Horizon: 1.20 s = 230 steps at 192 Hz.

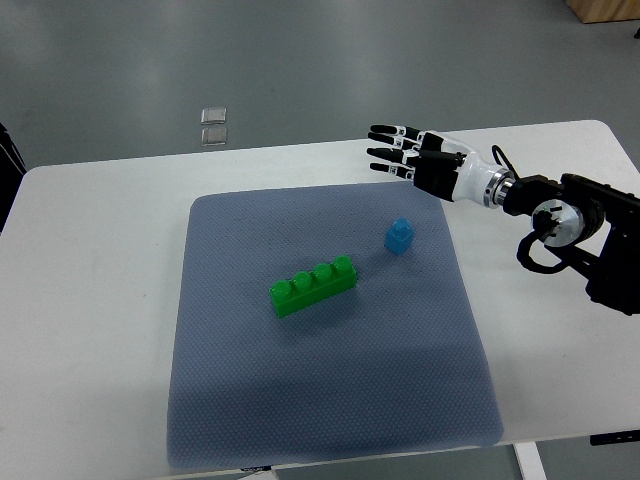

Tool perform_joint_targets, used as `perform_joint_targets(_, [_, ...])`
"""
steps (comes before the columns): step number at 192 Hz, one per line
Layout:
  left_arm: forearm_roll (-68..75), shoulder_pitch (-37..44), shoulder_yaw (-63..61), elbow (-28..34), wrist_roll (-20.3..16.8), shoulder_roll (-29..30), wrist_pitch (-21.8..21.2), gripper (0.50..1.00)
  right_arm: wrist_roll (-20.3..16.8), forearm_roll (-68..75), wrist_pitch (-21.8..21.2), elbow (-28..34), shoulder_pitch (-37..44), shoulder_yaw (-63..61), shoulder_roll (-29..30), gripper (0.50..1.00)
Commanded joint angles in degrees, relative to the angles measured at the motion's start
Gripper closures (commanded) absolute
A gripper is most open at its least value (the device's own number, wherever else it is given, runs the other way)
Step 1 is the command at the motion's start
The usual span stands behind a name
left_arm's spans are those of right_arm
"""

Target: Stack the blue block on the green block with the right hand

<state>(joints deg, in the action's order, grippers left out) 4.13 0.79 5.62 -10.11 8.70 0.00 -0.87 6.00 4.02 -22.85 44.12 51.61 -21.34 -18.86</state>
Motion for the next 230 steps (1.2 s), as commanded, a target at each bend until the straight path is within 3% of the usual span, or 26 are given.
perform_joint_targets(1, [0.00,0.17,0.18,0.35,0.01,0.00,-0.01,0.500,-0.02,-0.15,-0.44,0.00,-0.72,-1.86,-0.21,0.576])
perform_joint_targets(82, [-0.09,0.44,-0.26,0.62,0.01,0.00,-0.10,0.500,-0.46,-1.21,0.08,-0.09,-0.54,-2.31,-1.00,0.574])
perform_joint_targets(111, [-0.09,0.26,-0.35,0.70,0.01,0.00,-0.19,0.500,-0.46,-1.47,-1.41,0.00,-0.37,-2.04,-1.35,0.574])
perform_joint_targets(116, [0.00,0.26,-0.26,0.62,0.01,0.00,-0.19,0.500,-0.46,-3.49,-3.17,-0.09,-0.28,-2.13,-1.70,0.574])
perform_joint_targets(172, [-0.09,0.26,-0.44,0.62,0.01,0.00,-0.19,0.500,0.15,-20.11,-6.86,0.00,1.30,-2.31,-3.64,0.576])
perform_joint_targets(194, [0.00,0.17,-0.35,0.62,0.01,0.00,-0.19,0.500,3.40,-25.46,-9.41,0.00,3.94,-2.30,-5.13,0.576])
perform_joint_targets(230, [-0.09,0.17,-0.35,0.62,0.01,0.00,-0.19,0.500,6.39,-37.86,-9.23,0.00,7.37,-2.22,-5.57,0.579])
